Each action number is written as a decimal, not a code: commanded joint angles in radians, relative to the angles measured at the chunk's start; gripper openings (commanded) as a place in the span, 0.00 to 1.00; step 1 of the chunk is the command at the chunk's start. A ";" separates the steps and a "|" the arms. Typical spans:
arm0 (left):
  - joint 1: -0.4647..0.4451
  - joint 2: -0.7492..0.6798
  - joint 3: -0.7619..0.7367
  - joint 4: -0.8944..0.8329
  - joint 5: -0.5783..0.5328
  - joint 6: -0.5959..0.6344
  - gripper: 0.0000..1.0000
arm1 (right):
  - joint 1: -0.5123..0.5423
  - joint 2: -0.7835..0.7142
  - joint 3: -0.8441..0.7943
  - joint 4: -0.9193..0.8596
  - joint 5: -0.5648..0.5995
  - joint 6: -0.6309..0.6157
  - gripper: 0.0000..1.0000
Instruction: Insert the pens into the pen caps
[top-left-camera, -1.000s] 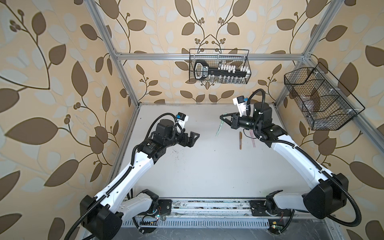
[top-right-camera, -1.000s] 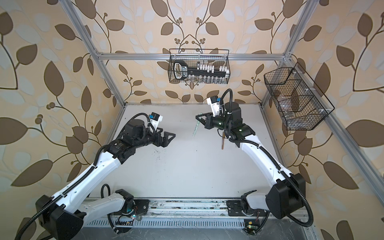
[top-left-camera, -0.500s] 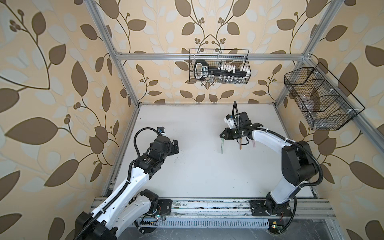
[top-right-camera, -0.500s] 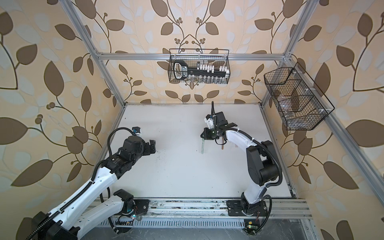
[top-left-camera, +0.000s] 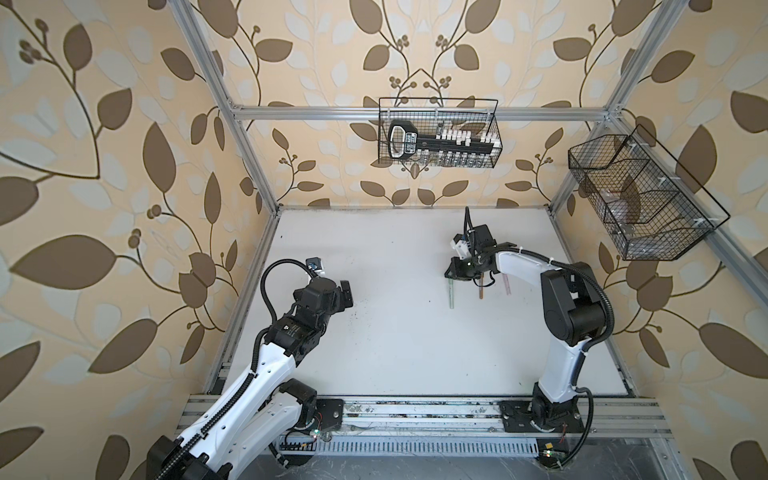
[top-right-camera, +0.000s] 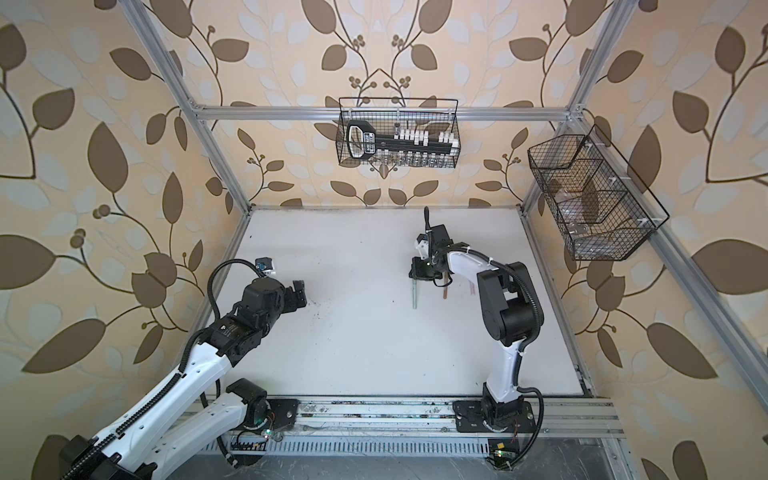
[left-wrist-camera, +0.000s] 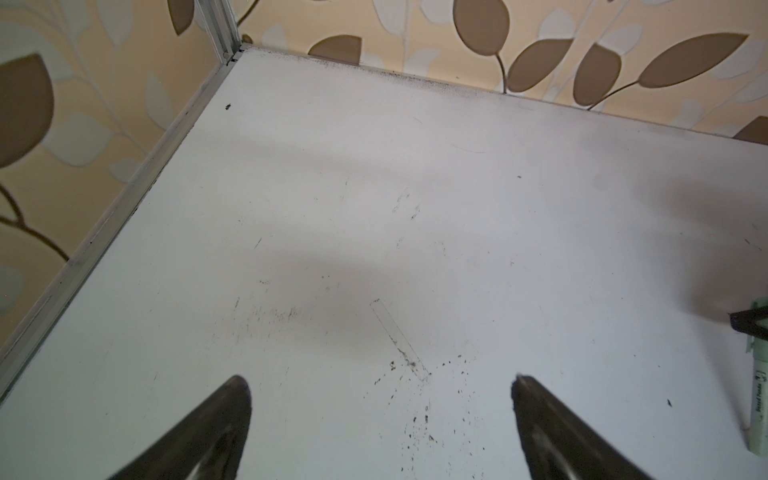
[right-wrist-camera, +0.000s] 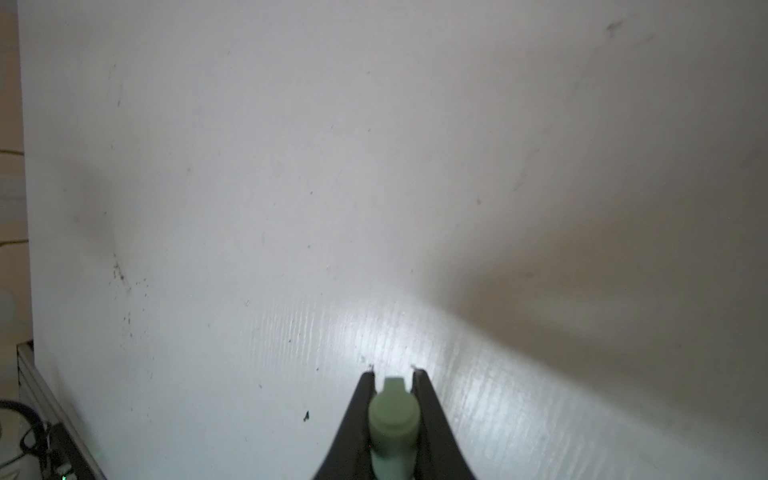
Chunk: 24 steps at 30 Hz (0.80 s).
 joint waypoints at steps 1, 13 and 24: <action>0.010 0.000 -0.006 0.032 -0.044 -0.010 0.99 | -0.010 0.043 0.022 -0.027 0.060 -0.036 0.26; 0.012 -0.001 -0.012 0.067 -0.097 0.022 0.99 | -0.014 -0.046 -0.004 0.014 0.084 -0.031 0.34; 0.097 0.106 -0.273 0.797 -0.401 0.342 0.99 | -0.149 -0.637 -0.510 0.396 0.363 -0.002 0.60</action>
